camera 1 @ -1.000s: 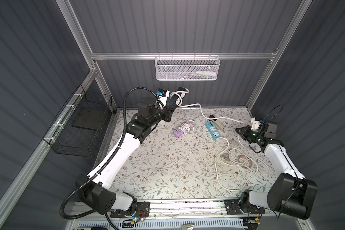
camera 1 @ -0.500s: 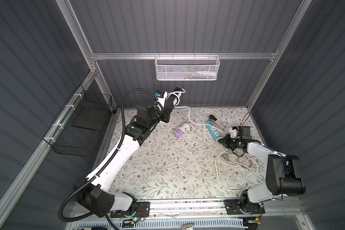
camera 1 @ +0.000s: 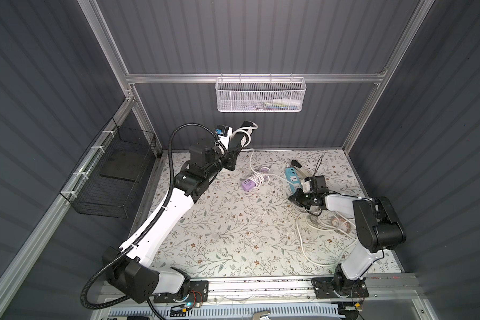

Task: Unwrap the cord wrapped around the power strip
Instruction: Unwrap the power cord from the power strip.

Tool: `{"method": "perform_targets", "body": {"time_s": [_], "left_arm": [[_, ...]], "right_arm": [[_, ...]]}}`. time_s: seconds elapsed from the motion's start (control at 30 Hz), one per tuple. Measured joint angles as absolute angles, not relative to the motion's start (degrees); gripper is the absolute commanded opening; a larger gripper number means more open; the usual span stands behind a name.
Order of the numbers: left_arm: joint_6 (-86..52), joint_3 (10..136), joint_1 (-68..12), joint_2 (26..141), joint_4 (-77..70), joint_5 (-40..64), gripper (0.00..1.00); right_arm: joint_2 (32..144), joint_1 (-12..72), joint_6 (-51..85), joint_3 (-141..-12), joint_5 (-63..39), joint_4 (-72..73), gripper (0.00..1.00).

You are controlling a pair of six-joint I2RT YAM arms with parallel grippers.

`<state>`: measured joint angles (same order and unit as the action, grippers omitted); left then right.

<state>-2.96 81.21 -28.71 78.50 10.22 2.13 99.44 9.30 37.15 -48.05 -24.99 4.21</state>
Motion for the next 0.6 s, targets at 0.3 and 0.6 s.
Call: {"method": "perform_targets", "body": {"time_s": [0.3, 0.6], "left_arm": [[-3.0, 81.2, -28.7, 78.5, 10.2, 3.5, 0.00], [-3.7, 81.3, -28.7, 78.6, 10.2, 7.6, 0.00]], "right_arm": [[89.5, 9.5, 33.4, -48.2, -22.6, 0.5, 0.66], [77.6, 9.5, 27.1, -51.5, -21.9, -5.9, 0.95]]}}
